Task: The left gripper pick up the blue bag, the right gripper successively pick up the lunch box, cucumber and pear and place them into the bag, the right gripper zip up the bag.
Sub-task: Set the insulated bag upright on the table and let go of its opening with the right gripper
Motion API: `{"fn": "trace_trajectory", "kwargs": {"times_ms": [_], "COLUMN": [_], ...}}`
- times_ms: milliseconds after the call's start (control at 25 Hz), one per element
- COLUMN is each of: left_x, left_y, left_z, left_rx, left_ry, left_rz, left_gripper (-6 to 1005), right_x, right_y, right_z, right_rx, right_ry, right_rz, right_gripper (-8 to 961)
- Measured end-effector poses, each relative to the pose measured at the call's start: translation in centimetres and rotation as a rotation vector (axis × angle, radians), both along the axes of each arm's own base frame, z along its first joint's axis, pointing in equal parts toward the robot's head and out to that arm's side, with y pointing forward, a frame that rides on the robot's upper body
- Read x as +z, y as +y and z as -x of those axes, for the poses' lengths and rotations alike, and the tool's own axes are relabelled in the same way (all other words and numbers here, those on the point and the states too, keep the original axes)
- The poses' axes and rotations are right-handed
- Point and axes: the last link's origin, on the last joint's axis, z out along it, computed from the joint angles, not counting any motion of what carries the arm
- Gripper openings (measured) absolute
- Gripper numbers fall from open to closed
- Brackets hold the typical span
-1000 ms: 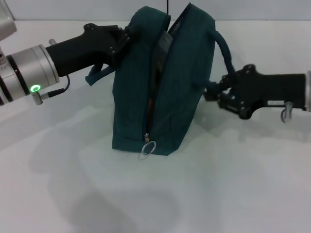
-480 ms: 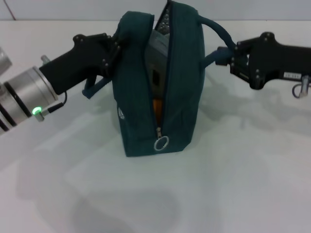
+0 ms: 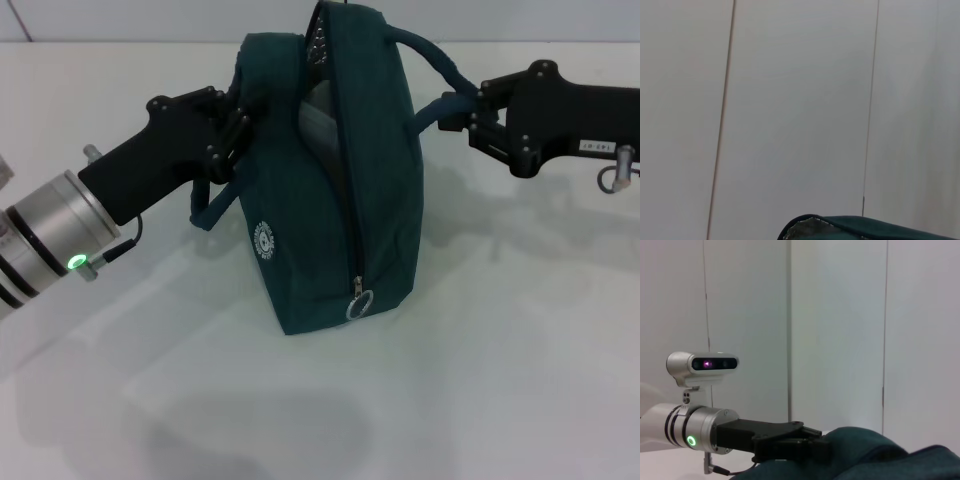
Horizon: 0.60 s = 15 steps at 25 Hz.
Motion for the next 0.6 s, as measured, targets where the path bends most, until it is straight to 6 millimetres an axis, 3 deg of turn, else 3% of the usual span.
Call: {"fn": "trace_trajectory", "kwargs": {"times_ms": [200,600], "left_x": [-0.34,-0.42], "left_y": [-0.47,-0.48], "left_z": [0.14,-0.02], "left_rx": [-0.016,-0.020], "left_ry": [0.014,0.007], "left_rz": [-0.012,-0.014], "left_gripper": [121,285], "right_x": [-0.29,-0.02], "right_y": [-0.36,-0.60], "right_z": [-0.41,-0.55], "right_rx": [-0.012,-0.019], "right_ry": [0.006,0.027], "right_rz": [0.007,-0.010], "right_gripper": [68,214]}}
